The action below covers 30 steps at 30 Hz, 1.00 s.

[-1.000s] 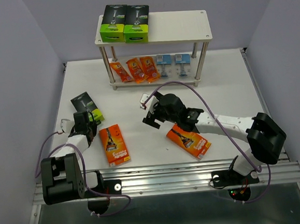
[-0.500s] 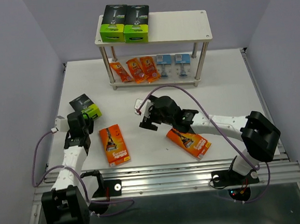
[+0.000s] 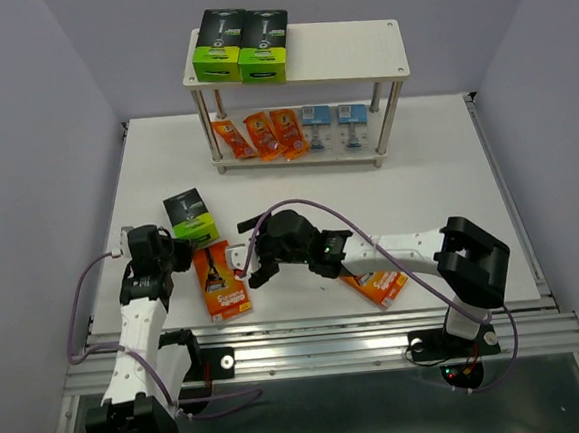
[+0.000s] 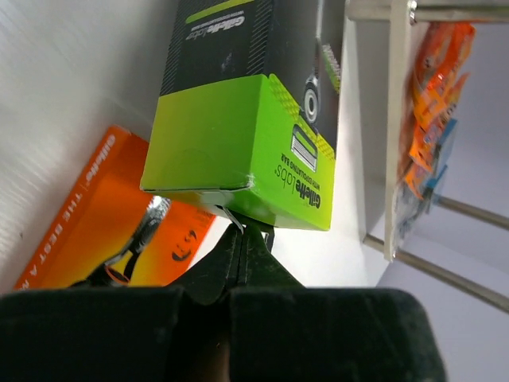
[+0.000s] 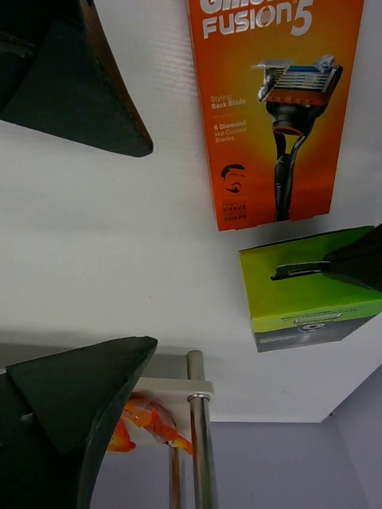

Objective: Place and organize the shaving razors onto the shelf

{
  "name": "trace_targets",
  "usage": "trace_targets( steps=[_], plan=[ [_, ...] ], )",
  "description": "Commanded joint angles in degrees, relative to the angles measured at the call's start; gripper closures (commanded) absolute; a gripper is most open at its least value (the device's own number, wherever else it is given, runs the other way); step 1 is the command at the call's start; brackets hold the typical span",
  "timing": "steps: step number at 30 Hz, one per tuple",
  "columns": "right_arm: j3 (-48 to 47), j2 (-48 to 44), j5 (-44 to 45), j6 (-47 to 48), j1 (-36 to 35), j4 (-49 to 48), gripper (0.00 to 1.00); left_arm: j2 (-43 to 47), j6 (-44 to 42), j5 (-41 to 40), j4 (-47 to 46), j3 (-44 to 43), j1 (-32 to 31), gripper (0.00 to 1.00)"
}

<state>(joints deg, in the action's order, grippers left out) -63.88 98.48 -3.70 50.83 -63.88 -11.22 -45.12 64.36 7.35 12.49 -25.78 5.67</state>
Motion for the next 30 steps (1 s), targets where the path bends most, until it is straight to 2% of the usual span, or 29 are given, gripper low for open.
trace_targets(
  steps=[1,8,11,17,23,30],
  plan=[
    [-2.9,1.7,-4.7,5.9,-1.1,-6.3,0.0,6.4,-1.0,4.2,2.4,-4.7,-0.3,1.0],
    [-5.0,6.6,0.4,9.9,-2.9,-15.8,0.0,10.4,-0.4,5.7,6.3,-7.2,-0.4,1.0],
    [-7.1,8.3,0.5,10.9,-3.4,-16.5,0.0,9.9,-1.6,6.1,7.5,-8.4,-0.4,1.0],
    [-12.0,11.6,-1.9,10.2,-3.4,-14.5,0.0,10.8,-2.4,6.1,8.7,-9.5,-0.4,1.0],
    [-18.7,16.4,-4.9,10.1,-3.4,-6.3,0.0,10.7,-2.7,7.1,8.8,-9.7,-0.4,1.0],
    [-27.4,23.1,-1.1,7.8,-3.4,-4.0,0.02,9.9,-3.5,7.8,9.2,-11.3,-0.5,1.0]
  ],
)
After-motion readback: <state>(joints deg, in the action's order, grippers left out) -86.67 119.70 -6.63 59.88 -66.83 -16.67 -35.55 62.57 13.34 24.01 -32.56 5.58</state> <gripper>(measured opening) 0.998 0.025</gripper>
